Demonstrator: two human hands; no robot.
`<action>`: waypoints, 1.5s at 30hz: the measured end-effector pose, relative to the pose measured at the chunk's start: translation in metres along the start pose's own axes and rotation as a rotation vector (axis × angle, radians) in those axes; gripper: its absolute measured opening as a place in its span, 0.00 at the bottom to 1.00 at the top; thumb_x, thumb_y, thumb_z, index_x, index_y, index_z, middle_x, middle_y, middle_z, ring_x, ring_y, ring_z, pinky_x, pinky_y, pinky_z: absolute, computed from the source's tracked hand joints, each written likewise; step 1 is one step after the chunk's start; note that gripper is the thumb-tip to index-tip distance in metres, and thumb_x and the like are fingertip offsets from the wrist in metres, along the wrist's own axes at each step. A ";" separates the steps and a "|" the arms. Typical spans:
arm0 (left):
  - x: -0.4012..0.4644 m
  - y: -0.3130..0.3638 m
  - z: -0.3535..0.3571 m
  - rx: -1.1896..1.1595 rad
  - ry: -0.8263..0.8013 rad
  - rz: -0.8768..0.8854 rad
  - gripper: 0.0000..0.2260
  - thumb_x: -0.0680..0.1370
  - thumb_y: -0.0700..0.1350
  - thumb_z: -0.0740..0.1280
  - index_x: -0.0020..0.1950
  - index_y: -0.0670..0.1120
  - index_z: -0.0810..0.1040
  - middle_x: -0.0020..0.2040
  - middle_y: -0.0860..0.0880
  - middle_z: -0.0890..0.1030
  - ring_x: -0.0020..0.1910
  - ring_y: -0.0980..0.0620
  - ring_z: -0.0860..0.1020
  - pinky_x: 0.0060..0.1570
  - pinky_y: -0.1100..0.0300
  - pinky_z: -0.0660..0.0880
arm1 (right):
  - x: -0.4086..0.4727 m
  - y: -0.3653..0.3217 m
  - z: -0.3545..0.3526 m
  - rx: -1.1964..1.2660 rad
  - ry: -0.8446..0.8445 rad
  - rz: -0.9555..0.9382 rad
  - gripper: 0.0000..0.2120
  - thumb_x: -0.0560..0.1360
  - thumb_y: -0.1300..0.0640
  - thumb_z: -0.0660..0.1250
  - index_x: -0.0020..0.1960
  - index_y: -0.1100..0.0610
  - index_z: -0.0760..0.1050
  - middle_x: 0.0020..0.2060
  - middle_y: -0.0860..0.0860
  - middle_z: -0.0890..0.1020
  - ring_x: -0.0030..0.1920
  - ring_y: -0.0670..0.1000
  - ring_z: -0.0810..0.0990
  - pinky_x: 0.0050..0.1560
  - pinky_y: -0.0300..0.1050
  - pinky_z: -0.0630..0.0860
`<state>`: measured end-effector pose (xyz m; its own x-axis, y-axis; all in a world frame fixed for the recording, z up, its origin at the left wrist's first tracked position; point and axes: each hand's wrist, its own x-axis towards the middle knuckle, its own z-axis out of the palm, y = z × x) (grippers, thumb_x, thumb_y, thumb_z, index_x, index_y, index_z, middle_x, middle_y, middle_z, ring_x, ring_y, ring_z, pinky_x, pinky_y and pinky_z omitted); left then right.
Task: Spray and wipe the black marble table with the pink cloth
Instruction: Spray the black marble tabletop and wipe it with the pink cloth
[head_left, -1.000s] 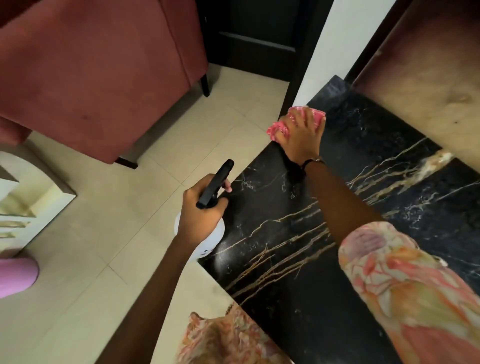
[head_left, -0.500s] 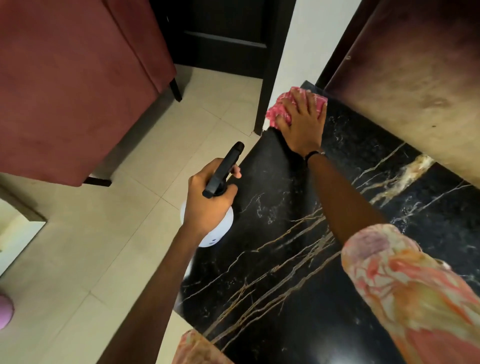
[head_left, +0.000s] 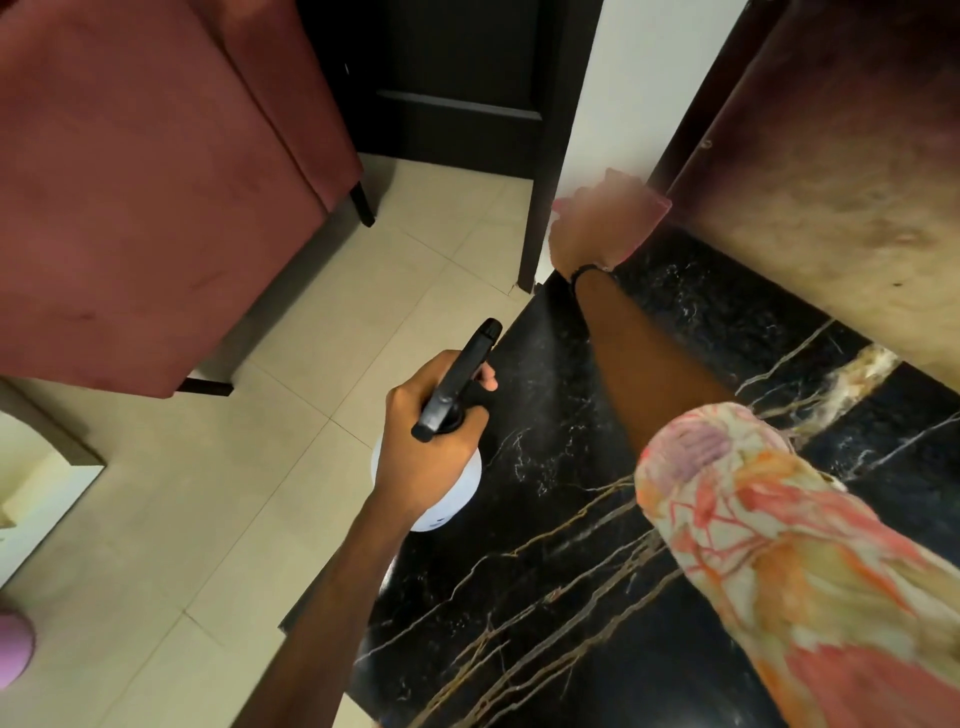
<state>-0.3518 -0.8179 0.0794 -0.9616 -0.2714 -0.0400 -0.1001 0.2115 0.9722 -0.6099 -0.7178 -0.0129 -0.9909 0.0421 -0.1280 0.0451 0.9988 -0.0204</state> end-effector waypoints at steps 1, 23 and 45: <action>-0.001 0.000 0.000 0.004 0.003 0.008 0.15 0.68 0.31 0.62 0.48 0.48 0.78 0.43 0.50 0.81 0.41 0.48 0.79 0.45 0.56 0.74 | 0.002 -0.004 0.000 -0.007 -0.022 0.008 0.25 0.79 0.48 0.59 0.73 0.53 0.63 0.77 0.56 0.54 0.76 0.64 0.48 0.73 0.67 0.45; -0.008 -0.001 0.006 0.025 -0.013 0.007 0.14 0.68 0.32 0.62 0.47 0.47 0.77 0.43 0.51 0.80 0.44 0.47 0.79 0.48 0.54 0.74 | -0.023 0.044 0.003 0.237 0.021 -0.169 0.25 0.81 0.43 0.54 0.76 0.47 0.59 0.78 0.51 0.54 0.77 0.60 0.49 0.73 0.64 0.40; -0.084 0.002 -0.005 -0.004 -0.168 -0.070 0.11 0.71 0.28 0.63 0.48 0.40 0.78 0.44 0.45 0.81 0.40 0.55 0.79 0.41 0.63 0.72 | -0.345 0.136 0.047 0.080 -0.047 -0.755 0.26 0.79 0.40 0.51 0.75 0.46 0.59 0.75 0.49 0.60 0.76 0.56 0.53 0.73 0.64 0.47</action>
<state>-0.2695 -0.7992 0.0857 -0.9815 -0.1242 -0.1454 -0.1678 0.1939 0.9666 -0.2565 -0.5979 -0.0183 -0.7503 -0.6546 -0.0926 -0.6319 0.7512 -0.1907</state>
